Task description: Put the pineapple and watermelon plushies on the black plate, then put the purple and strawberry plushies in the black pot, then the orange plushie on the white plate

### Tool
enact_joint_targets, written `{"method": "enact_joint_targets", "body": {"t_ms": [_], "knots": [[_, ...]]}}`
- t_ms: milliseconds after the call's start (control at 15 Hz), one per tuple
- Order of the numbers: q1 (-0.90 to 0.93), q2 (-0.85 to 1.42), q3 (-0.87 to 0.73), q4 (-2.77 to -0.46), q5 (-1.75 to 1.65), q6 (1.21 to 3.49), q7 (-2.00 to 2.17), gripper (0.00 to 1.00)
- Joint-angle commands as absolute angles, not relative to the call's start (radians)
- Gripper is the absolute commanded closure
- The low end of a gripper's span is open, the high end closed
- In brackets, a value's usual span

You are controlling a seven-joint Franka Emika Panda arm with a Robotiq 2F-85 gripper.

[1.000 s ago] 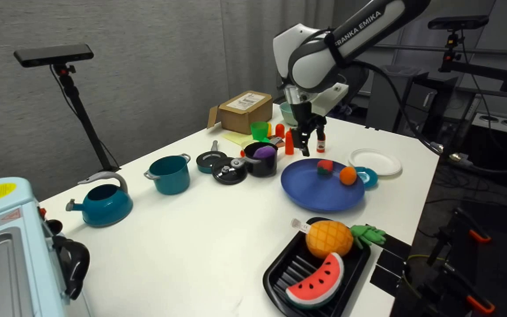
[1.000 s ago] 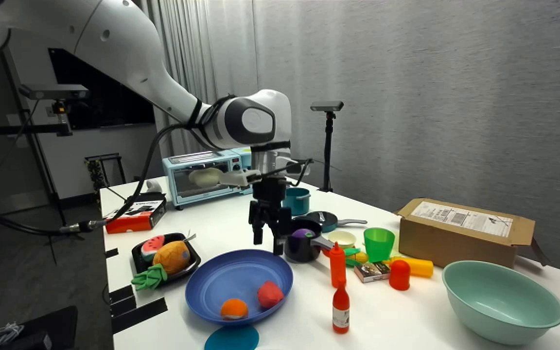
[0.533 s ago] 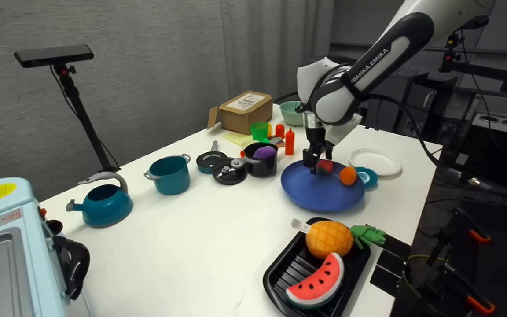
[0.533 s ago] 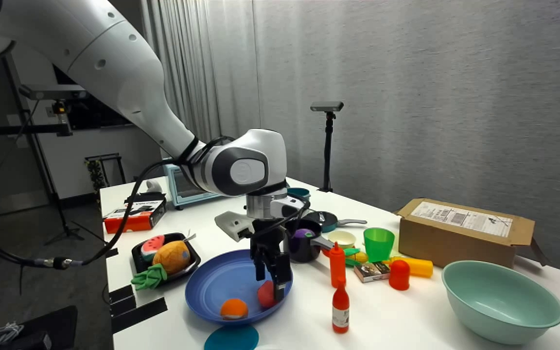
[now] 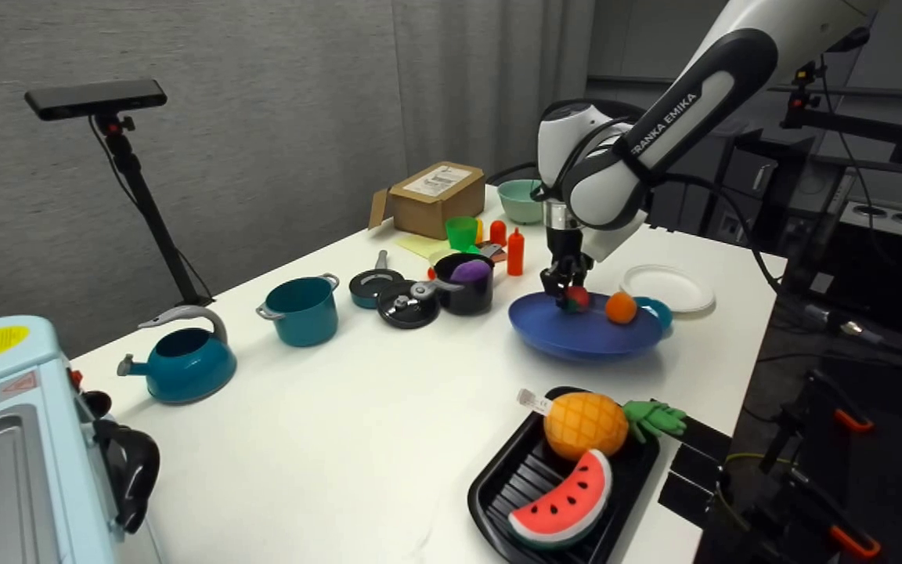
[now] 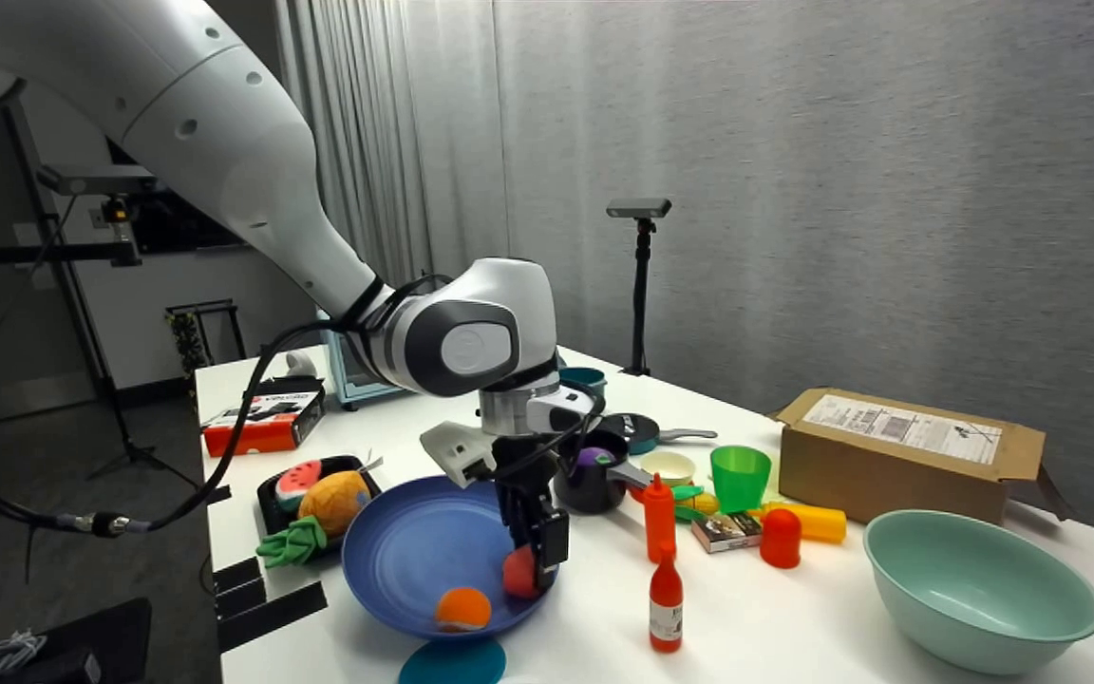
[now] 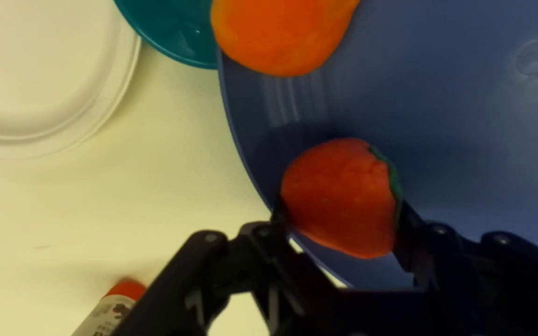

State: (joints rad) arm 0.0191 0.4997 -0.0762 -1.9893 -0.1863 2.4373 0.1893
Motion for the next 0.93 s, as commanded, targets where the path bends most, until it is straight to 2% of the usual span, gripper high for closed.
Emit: {"method": "enact_joint_targets", "body": {"t_ms": [0, 200, 267, 600, 867], "knots": [[0.009, 0.449, -0.073, -2.028, -0.157, 2.447, 0.160, 0.79], [0.013, 0.404, -0.065, -2.029, -0.145, 2.462, 0.166, 1.00], [0.016, 0.390, -0.062, -2.018, -0.140, 2.474, 0.170, 0.97], [0.044, 0.363, -0.047, -1.911, -0.137, 2.562, 0.197, 0.97], [0.083, 0.471, -0.034, -1.726, -0.148, 2.562, 0.218, 0.97]]}}
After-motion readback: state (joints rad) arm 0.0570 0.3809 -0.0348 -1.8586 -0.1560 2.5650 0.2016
